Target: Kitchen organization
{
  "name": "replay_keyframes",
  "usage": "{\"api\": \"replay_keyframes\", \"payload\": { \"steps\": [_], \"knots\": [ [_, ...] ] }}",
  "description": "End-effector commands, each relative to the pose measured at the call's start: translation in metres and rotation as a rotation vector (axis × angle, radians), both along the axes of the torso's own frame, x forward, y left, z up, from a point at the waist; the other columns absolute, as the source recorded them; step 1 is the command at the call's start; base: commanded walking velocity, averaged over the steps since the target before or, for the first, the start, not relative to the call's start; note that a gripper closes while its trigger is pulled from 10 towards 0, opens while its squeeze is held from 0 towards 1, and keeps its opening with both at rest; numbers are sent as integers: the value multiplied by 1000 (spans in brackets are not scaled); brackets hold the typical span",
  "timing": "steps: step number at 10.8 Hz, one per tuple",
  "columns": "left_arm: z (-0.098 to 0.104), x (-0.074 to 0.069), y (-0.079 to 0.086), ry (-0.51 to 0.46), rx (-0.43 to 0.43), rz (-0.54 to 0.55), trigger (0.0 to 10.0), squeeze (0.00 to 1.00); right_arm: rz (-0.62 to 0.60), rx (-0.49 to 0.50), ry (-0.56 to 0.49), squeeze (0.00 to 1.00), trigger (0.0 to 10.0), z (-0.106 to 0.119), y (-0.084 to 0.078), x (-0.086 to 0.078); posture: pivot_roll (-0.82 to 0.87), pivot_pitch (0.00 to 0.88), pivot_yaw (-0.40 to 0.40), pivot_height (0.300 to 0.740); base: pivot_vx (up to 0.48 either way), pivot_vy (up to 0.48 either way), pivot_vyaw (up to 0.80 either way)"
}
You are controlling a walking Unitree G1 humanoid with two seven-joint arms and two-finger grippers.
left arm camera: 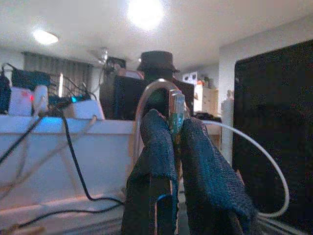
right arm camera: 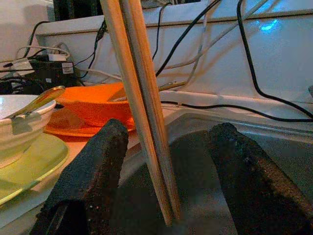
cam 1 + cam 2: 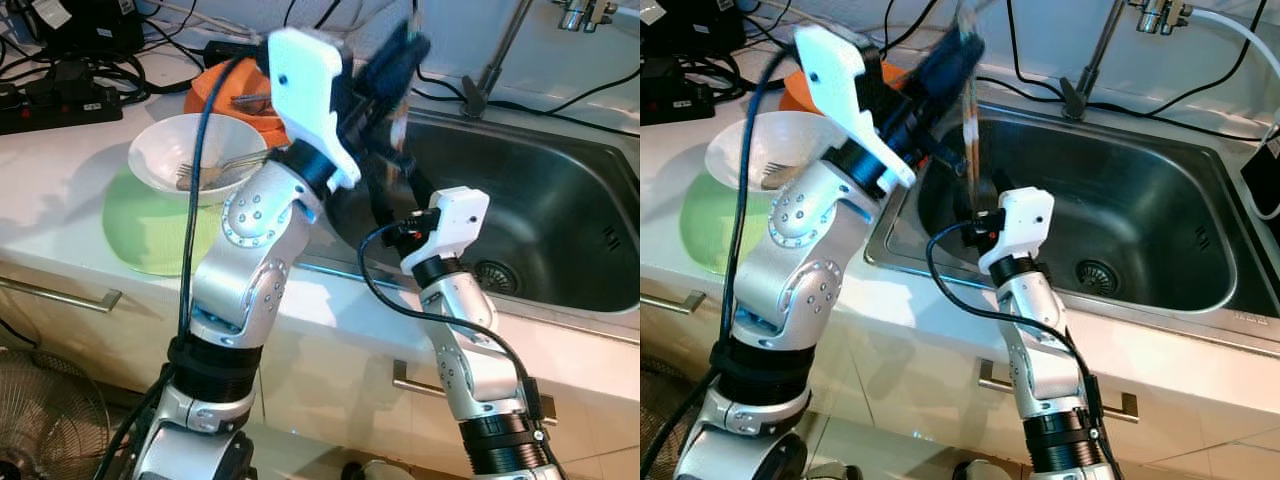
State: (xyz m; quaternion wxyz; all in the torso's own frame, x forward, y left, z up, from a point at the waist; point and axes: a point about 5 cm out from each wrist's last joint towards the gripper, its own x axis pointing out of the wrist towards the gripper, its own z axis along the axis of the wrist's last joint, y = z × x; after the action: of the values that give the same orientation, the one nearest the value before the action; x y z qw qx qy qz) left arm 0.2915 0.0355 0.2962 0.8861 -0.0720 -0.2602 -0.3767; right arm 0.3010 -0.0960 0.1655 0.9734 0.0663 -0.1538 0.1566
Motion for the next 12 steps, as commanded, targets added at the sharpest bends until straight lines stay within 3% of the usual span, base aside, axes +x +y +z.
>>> {"api": "replay_keyframes", "payload": {
  "steps": [1, 5, 6, 7, 12],
  "knots": [
    [2, -6, -5, -6, 13, -47, 10000, 0, 1, 3, -19, 0, 10000, 6, -1, 0, 24, 72, -66, 740, 0, 0, 0],
    [-8, -7, -8, 32, 61, -81, 10000, 0, -13, 2, -12, 0, 9647, 4, -1, 1, 28, 61, -67, 740, 0, 0, 0],
    [-10, -7, -7, 37, 70, -78, 10000, 0, -19, 3, -10, 0, 1961, 4, -2, 1, 29, 61, -67, 740, 0, 0, 0],
    [-12, -7, -7, 47, 78, -78, 10000, 0, -24, 3, -9, 0, 0, 4, -2, 2, 31, 63, -68, 740, 0, 0, 0],
    [-15, -6, -7, 57, 97, -74, 10000, 0, -35, 7, -10, 0, 0, 5, -3, 3, 31, 72, -66, 740, 0, 0, 0]
  ]
}}
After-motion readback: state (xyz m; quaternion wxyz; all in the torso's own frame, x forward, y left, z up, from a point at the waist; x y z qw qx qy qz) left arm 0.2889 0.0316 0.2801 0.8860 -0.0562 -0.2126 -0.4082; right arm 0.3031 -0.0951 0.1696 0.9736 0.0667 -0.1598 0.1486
